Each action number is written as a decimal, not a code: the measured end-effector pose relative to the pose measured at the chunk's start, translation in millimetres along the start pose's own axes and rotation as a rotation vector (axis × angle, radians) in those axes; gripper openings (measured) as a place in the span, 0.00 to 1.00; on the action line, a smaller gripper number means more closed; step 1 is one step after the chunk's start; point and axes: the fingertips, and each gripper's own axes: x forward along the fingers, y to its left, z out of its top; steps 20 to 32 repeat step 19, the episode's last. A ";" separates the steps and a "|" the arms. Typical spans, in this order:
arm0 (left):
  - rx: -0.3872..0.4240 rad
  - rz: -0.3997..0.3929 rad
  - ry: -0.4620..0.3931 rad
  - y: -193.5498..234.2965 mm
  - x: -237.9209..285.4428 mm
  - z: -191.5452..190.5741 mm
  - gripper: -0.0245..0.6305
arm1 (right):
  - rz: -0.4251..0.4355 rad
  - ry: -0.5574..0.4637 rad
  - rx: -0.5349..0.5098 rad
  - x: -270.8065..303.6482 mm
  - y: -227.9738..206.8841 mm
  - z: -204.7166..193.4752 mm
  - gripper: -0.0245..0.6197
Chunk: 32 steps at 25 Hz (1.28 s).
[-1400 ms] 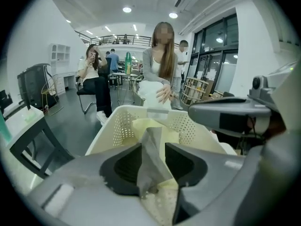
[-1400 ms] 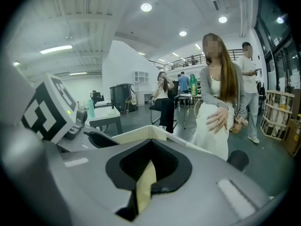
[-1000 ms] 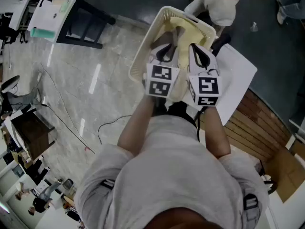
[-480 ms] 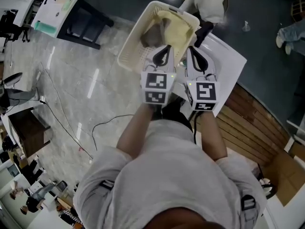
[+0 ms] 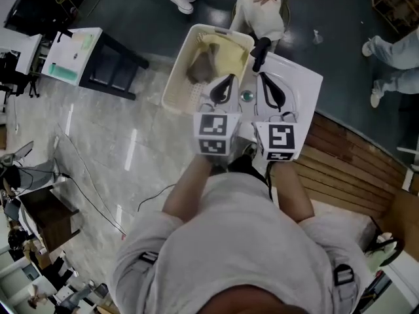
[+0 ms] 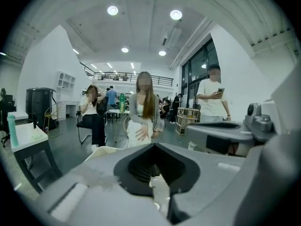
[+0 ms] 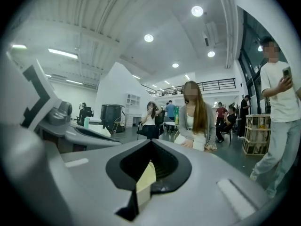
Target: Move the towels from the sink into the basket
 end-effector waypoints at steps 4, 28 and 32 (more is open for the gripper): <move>0.009 -0.052 -0.043 -8.8 -5.7 14.4 0.07 | -0.048 -0.026 -0.011 -5.4 -2.3 15.1 0.05; 0.024 -0.120 -0.056 -9.6 -12.7 23.0 0.07 | -0.082 -0.037 -0.066 -11.9 10.7 31.9 0.05; 0.024 -0.120 -0.056 -9.6 -12.7 23.0 0.07 | -0.082 -0.037 -0.066 -11.9 10.7 31.9 0.05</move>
